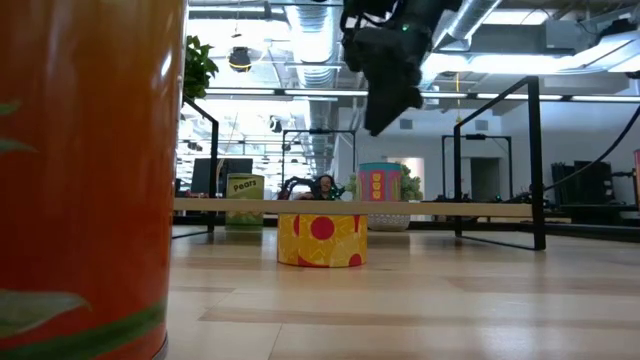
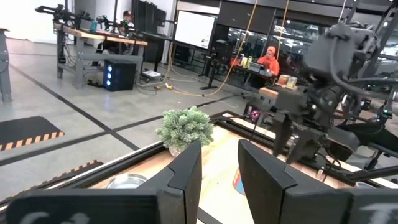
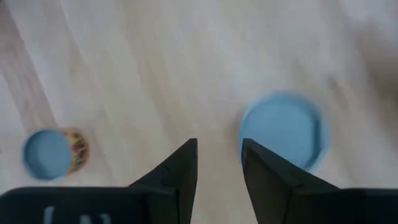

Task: Pick and place cans onto a shelf
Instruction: Put the canned mixed fruit on the shelf

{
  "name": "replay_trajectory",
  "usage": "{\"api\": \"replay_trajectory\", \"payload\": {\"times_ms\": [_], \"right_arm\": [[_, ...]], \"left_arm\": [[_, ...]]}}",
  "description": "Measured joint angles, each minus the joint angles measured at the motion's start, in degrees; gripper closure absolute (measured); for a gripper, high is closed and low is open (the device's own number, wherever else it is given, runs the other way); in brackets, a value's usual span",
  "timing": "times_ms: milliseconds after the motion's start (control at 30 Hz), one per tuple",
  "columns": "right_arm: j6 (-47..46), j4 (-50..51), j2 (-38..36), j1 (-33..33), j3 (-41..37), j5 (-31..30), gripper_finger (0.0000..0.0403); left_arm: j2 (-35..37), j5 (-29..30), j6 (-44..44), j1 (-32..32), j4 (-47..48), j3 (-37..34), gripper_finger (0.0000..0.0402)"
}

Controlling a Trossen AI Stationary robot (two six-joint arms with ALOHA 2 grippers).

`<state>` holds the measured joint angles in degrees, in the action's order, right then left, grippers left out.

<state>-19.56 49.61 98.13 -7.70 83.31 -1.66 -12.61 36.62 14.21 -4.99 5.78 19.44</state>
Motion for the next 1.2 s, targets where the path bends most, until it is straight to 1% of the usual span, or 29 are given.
{"api": "replay_trajectory", "payload": {"times_ms": [133, 233, 333, 367, 467, 567, 700, 800, 867, 933, 1100, 1200], "right_arm": [[-13.19, 5.55, -0.52, 3.79, -0.02, -0.40, 0.0262], [-21.69, 7.22, -1.44, 8.07, 0.04, -5.28, 0.0266], [-29.06, 8.66, -2.98, 12.42, 0.06, -11.72, 0.0266], [-31.78, 8.57, -3.20, 13.72, 0.15, -12.93, 0.0266], [-38.07, 10.28, -3.51, 16.09, -0.01, -12.76, 0.0267], [-41.27, 8.84, -3.68, 19.09, 0.00, -12.69, 0.0271], [-41.77, 5.86, -5.21, 24.06, 0.27, -13.51, 0.0277], [-42.57, 7.16, -5.73, 28.01, 1.17, -13.45, 0.0283], [-45.69, 8.83, -5.89, 30.92, 1.83, -13.26, 0.0286], [-51.74, 11.97, -6.48, 33.89, 1.97, -13.10, 0.0288], [-75.00, 23.36, -6.64, 41.84, 1.97, -12.90, 0.0291], [-86.90, 29.53, -6.46, 45.92, 1.97, -12.99, 0.0291]], "left_arm": [[0.01, 0.00, -0.01, -0.02, 0.00, 0.00, 0.0308], [0.00, 0.00, -0.03, 0.00, 0.00, 0.00, 0.0308], [0.01, 0.03, -0.05, 0.00, 0.05, 0.00, 0.0308], [0.01, 0.01, -0.05, 0.00, 0.23, 0.00, 0.0308], [-0.10, 0.02, -0.05, 0.00, 0.56, 0.00, 0.0308], [-0.13, -0.09, -0.08, -0.02, 1.66, -0.02, 0.0308], [-0.12, -0.04, -0.08, 0.00, 2.27, -0.02, 0.0308], [-0.14, -0.07, -0.08, 0.00, 2.62, -0.02, 0.0308], [-0.12, -0.06, 0.01, 0.00, 2.62, -0.02, 0.0308], [-0.14, -0.04, 0.03, 0.00, 2.61, -0.02, 0.0308], [-0.12, -0.51, 0.06, 0.00, 2.49, -0.02, 0.0308], [-0.12, -0.79, 0.07, 0.00, 2.47, -0.02, 0.0308]]}}
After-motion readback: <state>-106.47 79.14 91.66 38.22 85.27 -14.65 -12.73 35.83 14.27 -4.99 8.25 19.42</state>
